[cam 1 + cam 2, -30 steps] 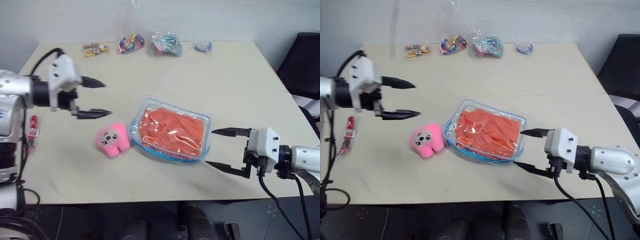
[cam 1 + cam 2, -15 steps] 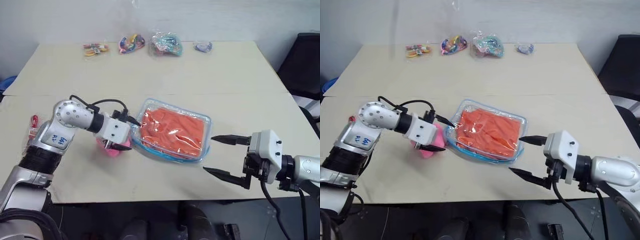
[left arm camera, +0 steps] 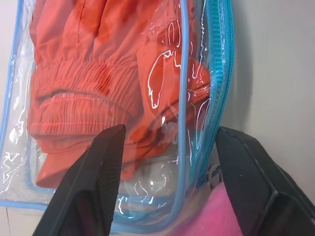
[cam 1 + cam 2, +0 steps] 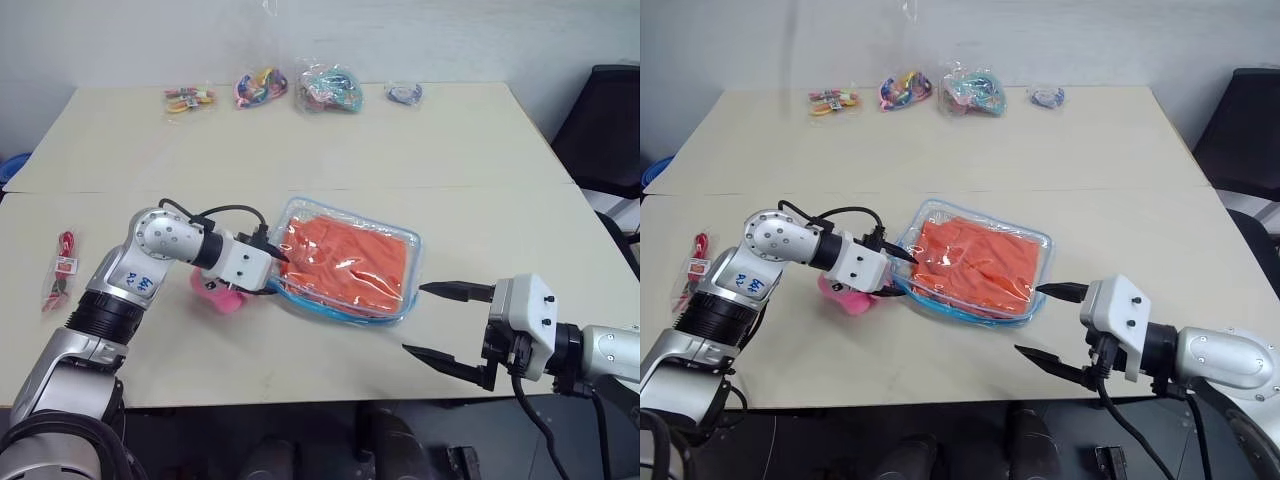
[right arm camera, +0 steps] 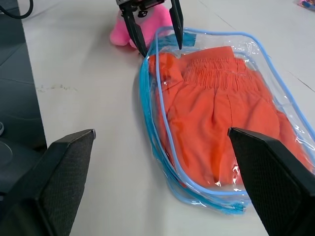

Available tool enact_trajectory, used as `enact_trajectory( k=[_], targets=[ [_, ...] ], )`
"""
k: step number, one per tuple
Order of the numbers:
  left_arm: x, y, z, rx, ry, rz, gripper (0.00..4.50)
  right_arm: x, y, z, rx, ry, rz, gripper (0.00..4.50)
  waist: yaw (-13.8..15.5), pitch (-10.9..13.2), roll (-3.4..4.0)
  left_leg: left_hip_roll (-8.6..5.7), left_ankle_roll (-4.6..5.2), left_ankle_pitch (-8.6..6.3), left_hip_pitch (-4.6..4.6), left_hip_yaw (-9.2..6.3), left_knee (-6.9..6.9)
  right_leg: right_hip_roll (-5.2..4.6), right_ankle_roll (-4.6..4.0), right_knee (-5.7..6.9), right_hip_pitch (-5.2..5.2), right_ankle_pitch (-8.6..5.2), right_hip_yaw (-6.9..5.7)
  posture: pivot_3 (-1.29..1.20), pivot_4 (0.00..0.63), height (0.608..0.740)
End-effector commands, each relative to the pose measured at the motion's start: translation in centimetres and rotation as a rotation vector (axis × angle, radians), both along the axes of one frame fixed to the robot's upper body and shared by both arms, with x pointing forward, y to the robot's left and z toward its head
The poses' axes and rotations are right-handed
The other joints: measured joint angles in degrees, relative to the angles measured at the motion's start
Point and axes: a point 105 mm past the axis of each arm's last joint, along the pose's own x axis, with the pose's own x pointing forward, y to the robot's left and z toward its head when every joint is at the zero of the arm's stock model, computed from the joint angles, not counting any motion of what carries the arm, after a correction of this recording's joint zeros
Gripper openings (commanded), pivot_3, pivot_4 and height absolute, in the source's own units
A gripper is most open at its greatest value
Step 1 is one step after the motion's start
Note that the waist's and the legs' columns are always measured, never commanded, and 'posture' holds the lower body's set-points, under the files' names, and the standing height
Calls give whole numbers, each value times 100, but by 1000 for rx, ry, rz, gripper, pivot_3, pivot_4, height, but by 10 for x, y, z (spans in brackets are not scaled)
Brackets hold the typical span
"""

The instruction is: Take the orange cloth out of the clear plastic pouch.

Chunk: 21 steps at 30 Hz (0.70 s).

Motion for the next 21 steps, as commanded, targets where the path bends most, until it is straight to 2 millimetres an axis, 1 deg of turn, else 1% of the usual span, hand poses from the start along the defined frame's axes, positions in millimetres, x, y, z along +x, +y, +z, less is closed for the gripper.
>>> enact_trajectory(
  k=[1,4,11,12,16,19,20,21],
  targets=[
    [-1,-3,13,-41,-37,-8,2954,-1,1,8,-7,-51,13,4500,-1,0,0,0,0,0,0,0,0,0,0,0,0,0,0,0,150,740],
    [-5,-5,14,-70,-7,-12,2439,0,0,6,-21,-52,12,4500,0,0,0,0,0,0,0,0,0,0,0,0,0,0,0,0,150,740],
    [-18,-12,20,-171,121,-11,173,-1,1,4,-32,-58,12,4500,-3,0,0,0,1,0,0,-1,1,0,0,0,0,0,1,0,150,740],
    [-19,-14,21,-193,154,2,29,-1,2,4,-27,-59,10,4500,-4,0,0,0,1,0,0,-1,1,0,0,0,0,0,1,0,150,740],
    [-27,-32,26,-368,364,136,29,-2,10,4,-3,-70,12,4500,-2,0,0,0,1,0,0,-1,1,1,0,1,1,0,4,0,150,740],
    [-32,-47,22,-458,460,244,0,-5,18,6,40,-74,29,3886,-2,0,0,-1,1,-1,-1,-6,6,1,1,1,3,0,7,0,150,740],
    [-34,-54,19,-487,487,284,0,-6,20,5,47,-73,34,3481,-5,0,0,-1,1,-1,-1,-6,5,1,1,1,3,0,9,0,150,740],
    [-37,-60,16,-499,495,298,0,-5,23,3,46,-76,33,3194,-6,0,0,-1,1,-1,1,-5,4,1,1,1,4,0,11,0,150,740]
  ],
)
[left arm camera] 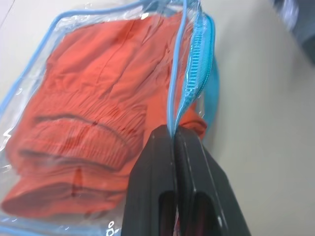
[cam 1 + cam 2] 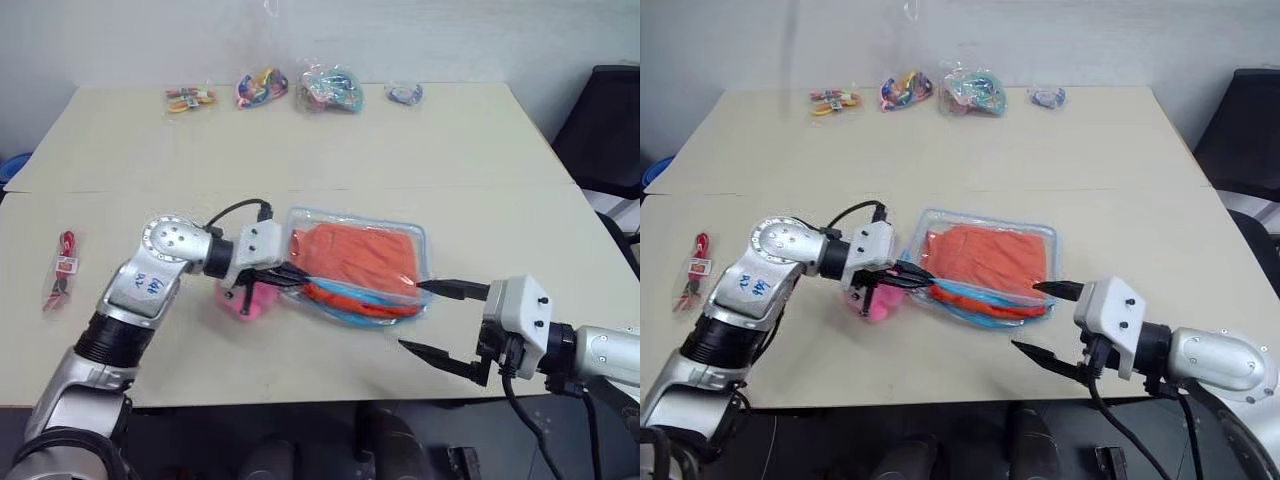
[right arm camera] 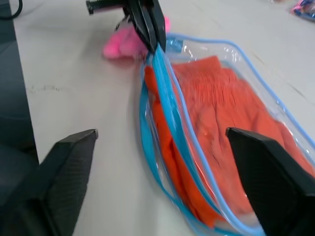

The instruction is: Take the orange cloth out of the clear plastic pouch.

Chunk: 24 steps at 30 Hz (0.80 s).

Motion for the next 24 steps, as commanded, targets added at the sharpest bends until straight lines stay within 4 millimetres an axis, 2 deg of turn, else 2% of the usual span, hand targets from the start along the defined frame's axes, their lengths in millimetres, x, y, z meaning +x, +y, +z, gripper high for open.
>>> enact_trajectory(
  k=[1,7,8,11,12,18,24],
  targets=[
    [-12,-19,2,-64,29,66,0,-3,13,2,18,-38,25,2848,-4,0,-1,0,0,0,0,0,0,0,0,0,0,0,3,0,150,740],
    [-17,-29,4,-93,27,95,0,21,11,-20,-101,-100,-78,695,-2,0,0,-2,-1,0,8,-5,-1,0,0,4,-1,0,15,0,150,740],
    [-16,-29,5,-91,25,97,0,26,10,-23,-120,-112,-94,463,-4,-1,-1,-3,-1,0,8,-7,-2,0,0,4,-1,0,16,0,150,740],
    [-13,-28,6,-88,19,100,0,46,4,-33,-184,-169,-161,463,-12,-1,-1,-3,-1,0,10,-6,-2,0,0,4,-3,0,17,0,150,740],
    [-12,-28,7,-88,17,102,0,50,3,-35,-201,-184,-173,632,-16,-1,-1,-3,-1,0,10,-5,-2,1,0,3,-3,0,17,0,150,740],
    [-10,-27,11,-93,2,107,0,64,3,-45,-270,-232,-204,2307,-17,-2,2,-3,-1,1,26,0,-2,1,0,3,-7,0,13,0,150,740],
    [-9,-28,13,-99,-5,105,0,65,5,-49,-284,-237,-202,2307,-16,-2,2,-3,-2,1,26,1,-1,0,-1,2,-6,0,11,0,150,740]
  ],
)
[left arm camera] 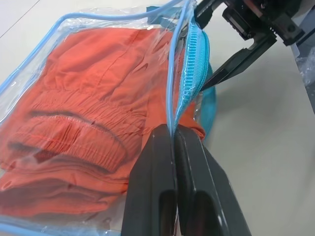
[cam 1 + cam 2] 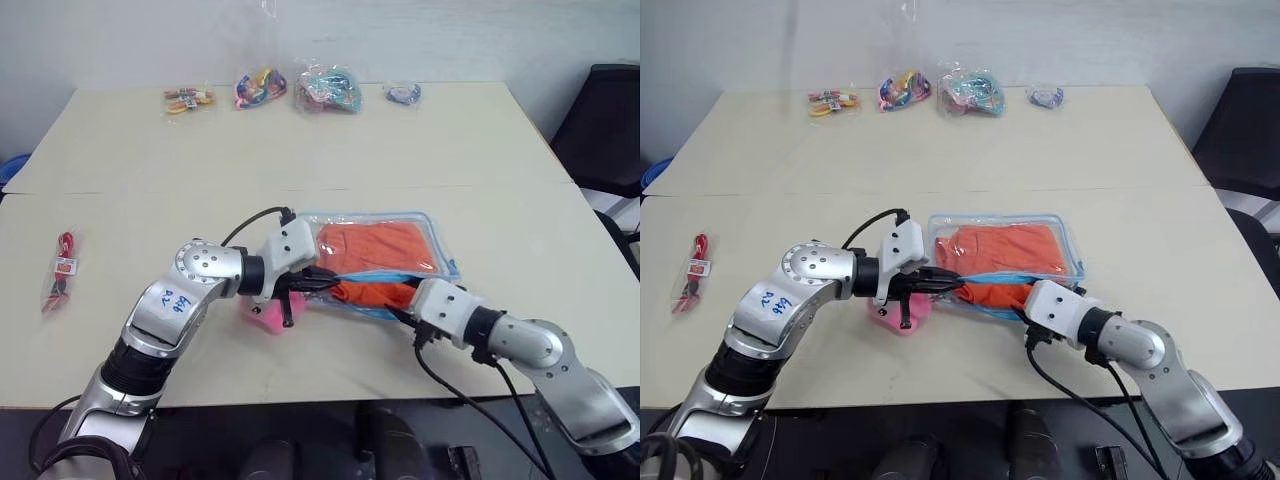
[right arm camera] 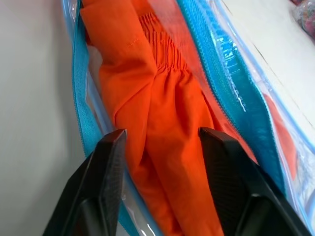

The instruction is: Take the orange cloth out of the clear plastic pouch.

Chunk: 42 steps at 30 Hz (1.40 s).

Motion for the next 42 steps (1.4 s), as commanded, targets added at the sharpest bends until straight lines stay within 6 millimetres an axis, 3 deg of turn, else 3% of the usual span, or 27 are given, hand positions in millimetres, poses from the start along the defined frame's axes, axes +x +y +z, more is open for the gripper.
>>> enact_trajectory(
  k=[1,3,6,10,19,25,33,39,42],
  targets=[
    [1,-2,13,-24,-56,-17,0,0,3,6,-1,-37,18,2307,0,0,0,0,0,0,0,0,0,0,0,0,0,0,0,0,150,740],
    [1,-3,13,-23,-60,-21,0,0,2,6,-8,-34,11,2307,0,0,0,0,0,0,0,0,0,0,0,0,0,0,-1,0,150,740],
    [1,-4,14,-26,-62,-25,0,5,-1,4,-40,-53,-6,2837,0,0,0,0,0,0,0,0,0,0,0,0,0,0,0,0,150,740],
    [1,-6,15,-28,-67,-31,0,9,0,1,-84,-75,-4,4201,-4,0,0,0,0,0,0,0,-1,0,0,0,0,0,1,0,150,740],
    [-3,-9,15,-31,-66,-48,0,23,2,2,-105,-106,-31,4201,-8,0,0,0,0,0,0,0,0,0,0,0,1,0,0,0,150,740],
    [-5,-10,15,-33,-65,-53,0,28,5,-3,-125,-99,-29,2728,-9,0,0,0,0,0,0,0,0,0,0,0,-1,0,-2,0,150,740],
    [-4,-10,15,-36,-66,-48,0,44,-4,-15,-362,-206,-30,2728,-18,0,0,0,0,0,2,0,0,0,0,0,3,0,1,0,150,740],
    [-2,-10,15,-38,-70,-42,0,51,1,-19,-399,-228,-20,2728,-21,-1,0,1,-1,1,3,0,0,0,0,1,3,0,2,0,150,740],
    [-1,-10,16,-41,-69,-37,0,48,7,-20,-361,-200,-5,1828,-29,-1,0,1,-2,1,6,-1,1,0,0,1,3,0,2,0,150,740]
  ],
)
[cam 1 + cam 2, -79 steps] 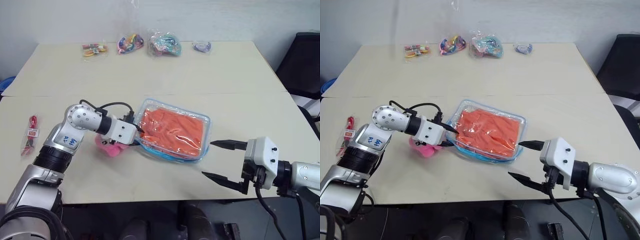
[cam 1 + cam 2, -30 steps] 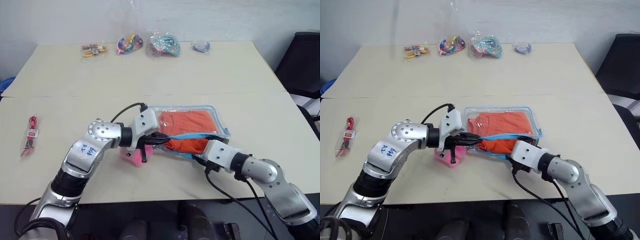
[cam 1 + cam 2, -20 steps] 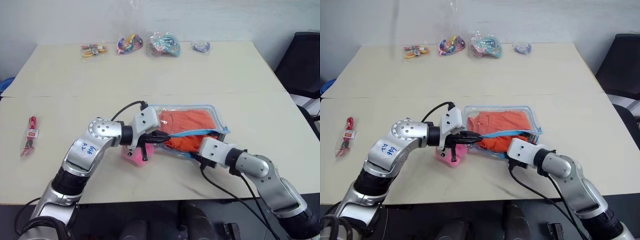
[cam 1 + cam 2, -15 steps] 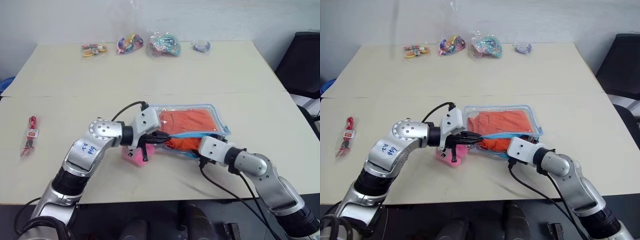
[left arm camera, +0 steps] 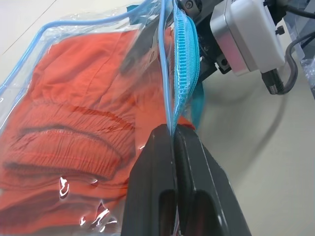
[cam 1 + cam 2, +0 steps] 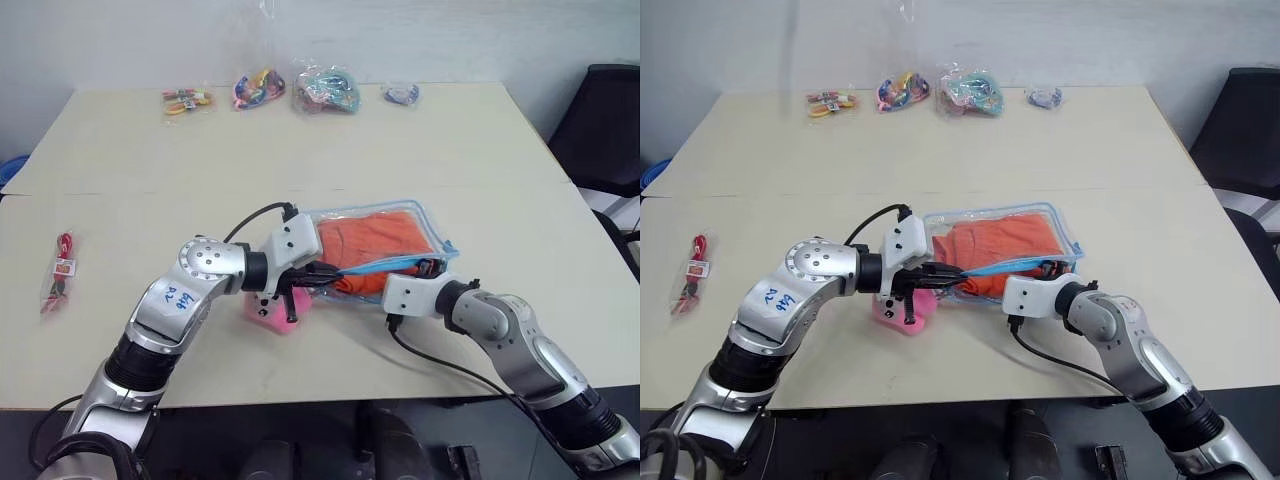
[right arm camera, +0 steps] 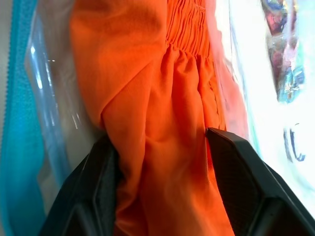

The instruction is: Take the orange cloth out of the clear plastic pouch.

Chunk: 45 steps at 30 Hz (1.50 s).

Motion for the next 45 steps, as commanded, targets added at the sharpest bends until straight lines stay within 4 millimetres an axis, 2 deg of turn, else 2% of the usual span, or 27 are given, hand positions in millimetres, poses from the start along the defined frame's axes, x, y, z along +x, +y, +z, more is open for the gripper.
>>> enact_trajectory(
  k=[1,5,6,10,14,18,25,29,32,35,39,41,43,44,45],
  targets=[
    [-4,-6,12,-29,-48,-34,0,-3,-1,-11,5,54,-12,1465,-8,0,0,0,0,0,0,0,0,0,0,0,0,0,0,0,150,740],
    [3,-7,12,-33,-51,0,0,-12,6,5,58,61,30,95,6,0,0,1,-1,1,0,-1,0,0,0,0,-1,0,-2,0,150,740],
    [5,-8,12,-35,-53,9,0,-17,8,9,70,73,60,41,7,0,0,0,-1,1,-2,-1,1,0,0,-1,-2,0,-3,0,150,740],
    [12,-13,13,-42,-57,30,0,-39,15,19,80,119,164,41,19,0,0,-1,-1,1,-3,-1,1,0,0,-2,-2,0,-6,0,150,740],
    [23,-14,12,-25,-71,75,0,-55,15,37,162,164,193,41,14,0,0,-1,-1,1,-4,0,1,0,1,-3,-2,0,-7,0,150,740],
    [34,-12,8,16,-105,95,0,-94,18,59,232,291,326,41,36,1,1,-1,-1,1,-6,-5,1,0,0,-3,-2,0,-12,0,150,740],
    [33,-9,-3,75,-132,40,0,-121,-7,96,296,407,318,41,36,1,1,0,0,0,-6,-14,1,-1,1,-4,-2,1,-7,0,150,740],
    [27,2,-14,147,-156,-20,0,-113,-43,133,348,372,203,41,36,1,1,0,2,-1,-6,-18,0,-3,1,-4,-3,2,-4,0,150,740],
    [29,14,-16,173,-156,-27,691,-99,-84,157,373,308,64,0,38,1,1,0,3,-2,-12,-14,-5,-3,0,-4,0,2,0,0,150,740],
    [25,23,-16,193,-155,-71,1538,-83,-128,172,348,227,-73,0,34,1,0,-1,8,-4,-26,-2,-6,-3,1,-5,1,2,1,0,150,740],
    [18,27,-1,154,-172,-143,2860,-45,-189,186,201,-29,-298,0,14,1,1,-2,11,-4,-24,21,-10,-4,1,-5,0,2,4,0,150,740],
    [13,27,7,125,-168,-176,3475,-35,-198,182,156,-86,-318,0,6,1,1,-1,10,-3,-22,29,-13,-4,2,-6,-1,2,5,0,150,740],
    [7,26,18,74,-138,-208,4087,-28,-209,167,149,-108,-354,0,4,2,2,2,8,-2,-20,32,-16,-3,2,-5,-4,2,3,0,150,740],
    [5,26,22,58,-128,-219,4087,-27,-212,161,147,-113,-364,0,5,2,2,4,7,-2,-21,33,-16,-3,1,-5,-6,2,1,0,150,740],
    [0,27,27,39,-117,-239,4087,-27,-215,142,132,-87,-373,0,14,2,2,4,7,-2,-22,34,-15,-2,1,-4,-6,2,0,0,150,740]
  ],
)
